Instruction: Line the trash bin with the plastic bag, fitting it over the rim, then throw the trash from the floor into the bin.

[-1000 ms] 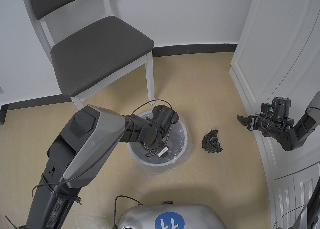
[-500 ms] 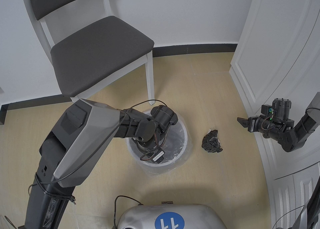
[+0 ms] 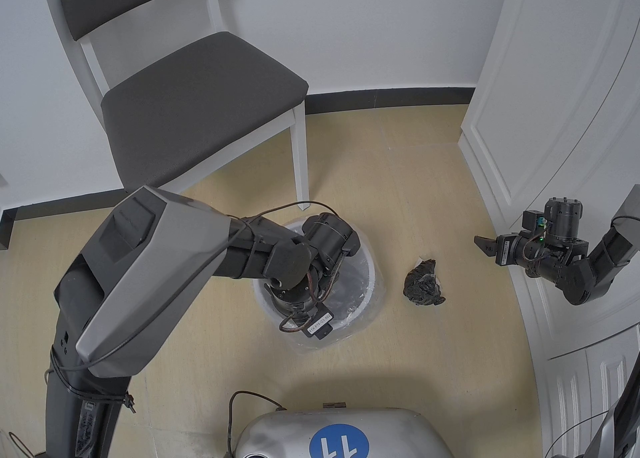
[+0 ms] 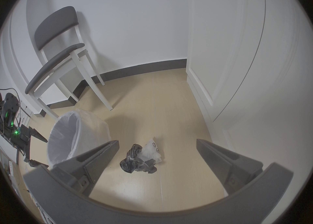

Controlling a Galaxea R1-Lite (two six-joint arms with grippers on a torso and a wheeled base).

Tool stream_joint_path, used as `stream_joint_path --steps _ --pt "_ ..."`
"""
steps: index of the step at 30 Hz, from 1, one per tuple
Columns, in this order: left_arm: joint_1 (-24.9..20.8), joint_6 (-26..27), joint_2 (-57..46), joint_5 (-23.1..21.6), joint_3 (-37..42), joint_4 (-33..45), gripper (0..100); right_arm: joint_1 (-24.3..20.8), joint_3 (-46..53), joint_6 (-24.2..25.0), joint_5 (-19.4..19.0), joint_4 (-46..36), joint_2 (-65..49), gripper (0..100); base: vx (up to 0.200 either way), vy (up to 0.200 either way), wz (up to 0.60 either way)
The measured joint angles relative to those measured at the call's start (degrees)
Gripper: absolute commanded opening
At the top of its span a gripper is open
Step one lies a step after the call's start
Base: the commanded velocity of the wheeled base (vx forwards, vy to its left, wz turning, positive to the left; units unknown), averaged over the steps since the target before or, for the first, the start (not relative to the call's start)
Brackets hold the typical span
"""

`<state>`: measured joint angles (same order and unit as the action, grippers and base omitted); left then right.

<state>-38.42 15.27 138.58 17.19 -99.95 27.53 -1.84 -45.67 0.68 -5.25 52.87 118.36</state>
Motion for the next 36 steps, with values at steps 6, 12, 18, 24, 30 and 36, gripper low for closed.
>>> stream_joint_path --steps 6,12,18,24,30,36 --pt "0.2 -0.9 0.3 0.2 0.0 -0.8 100 0.0 0.0 0.0 0.0 0.0 0.0 100 0.0 0.0 0.0" --pt "0.4 -2.3 0.7 0.3 -0.6 -5.3 100 0.0 0.0 0.0 0.0 0.0 0.0 100 0.0 0.0 0.0" --pt "0.9 -2.3 1.0 0.4 -1.5 -6.8 100 0.0 -0.1 0.0 0.0 0.0 0.0 100 0.0 0.0 0.0" --pt "1.0 -2.3 2.7 1.1 -1.6 -8.2 100 0.0 -0.1 0.0 0.0 0.0 0.0 100 0.0 0.0 0.0" --pt "1.3 -2.1 4.7 1.4 -2.4 -10.1 100 0.0 -0.1 0.0 0.0 0.1 0.0 100 0.0 0.0 0.0" --pt "1.2 -2.4 5.2 1.1 -1.9 -9.7 100 0.0 -0.1 0.0 0.0 0.1 0.0 100 0.0 0.0 0.0"
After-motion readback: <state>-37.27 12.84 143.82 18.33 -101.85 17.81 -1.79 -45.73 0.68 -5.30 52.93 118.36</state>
